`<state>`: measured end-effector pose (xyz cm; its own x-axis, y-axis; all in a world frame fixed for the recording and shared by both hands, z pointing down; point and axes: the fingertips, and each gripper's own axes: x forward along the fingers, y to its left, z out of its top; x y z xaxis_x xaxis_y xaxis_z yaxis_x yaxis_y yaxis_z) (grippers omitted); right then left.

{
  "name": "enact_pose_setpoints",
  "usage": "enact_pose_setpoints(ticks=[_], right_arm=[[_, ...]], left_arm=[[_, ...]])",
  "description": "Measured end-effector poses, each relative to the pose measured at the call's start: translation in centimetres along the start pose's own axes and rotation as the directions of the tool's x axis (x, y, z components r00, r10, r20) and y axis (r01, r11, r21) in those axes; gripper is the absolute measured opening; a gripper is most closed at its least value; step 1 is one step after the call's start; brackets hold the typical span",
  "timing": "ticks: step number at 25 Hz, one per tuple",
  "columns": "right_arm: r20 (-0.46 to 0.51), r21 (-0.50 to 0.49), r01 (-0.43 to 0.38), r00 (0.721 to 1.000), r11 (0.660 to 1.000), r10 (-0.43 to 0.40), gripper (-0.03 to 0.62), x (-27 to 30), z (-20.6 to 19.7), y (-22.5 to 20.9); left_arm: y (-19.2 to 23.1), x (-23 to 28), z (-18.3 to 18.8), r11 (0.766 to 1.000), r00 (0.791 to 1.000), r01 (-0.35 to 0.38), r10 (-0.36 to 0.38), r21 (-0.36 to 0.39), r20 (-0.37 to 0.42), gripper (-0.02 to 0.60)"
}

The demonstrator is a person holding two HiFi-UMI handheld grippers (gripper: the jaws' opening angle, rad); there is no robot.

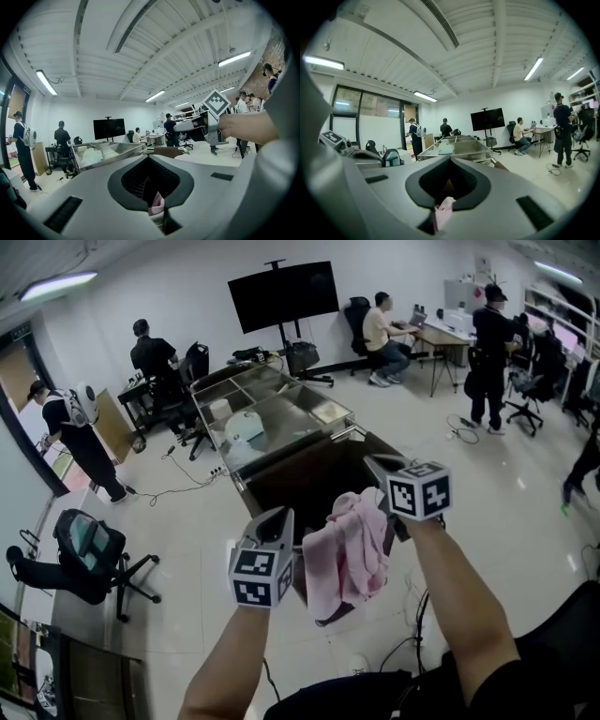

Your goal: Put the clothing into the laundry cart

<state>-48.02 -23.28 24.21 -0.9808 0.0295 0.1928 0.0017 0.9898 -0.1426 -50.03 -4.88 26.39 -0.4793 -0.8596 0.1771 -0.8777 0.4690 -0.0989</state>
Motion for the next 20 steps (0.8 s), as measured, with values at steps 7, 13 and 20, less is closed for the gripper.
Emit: enact_pose_setpoints(ticks=[7, 13, 20], right_arm=[[0.038, 0.006, 0.056, 0.998, 0.998, -0.056, 0.002, -5.3, -2.1, 3.1], [-0.001, 0.044, 0.105, 0.994, 0.994, -0.105, 0.002, -8.2, -6.3, 5.1], [-0.029, 0.067, 0.151, 0.988, 0.986, -0.149, 0.002, -11.6, -9.9, 7.7]], left_arm=[[-1.6, -2.7, -1.6, 0.998, 0.998, 0.064, -0.064, -0.017, -0.005, 0.000], [-2.7, -5.2, -3.6, 0.995, 0.995, 0.097, -0.097, -0.028, -0.017, 0.000], [-3.8, -7.5, -5.6, 0.991, 0.992, 0.124, -0.125, -0.043, -0.007, 0.000]])
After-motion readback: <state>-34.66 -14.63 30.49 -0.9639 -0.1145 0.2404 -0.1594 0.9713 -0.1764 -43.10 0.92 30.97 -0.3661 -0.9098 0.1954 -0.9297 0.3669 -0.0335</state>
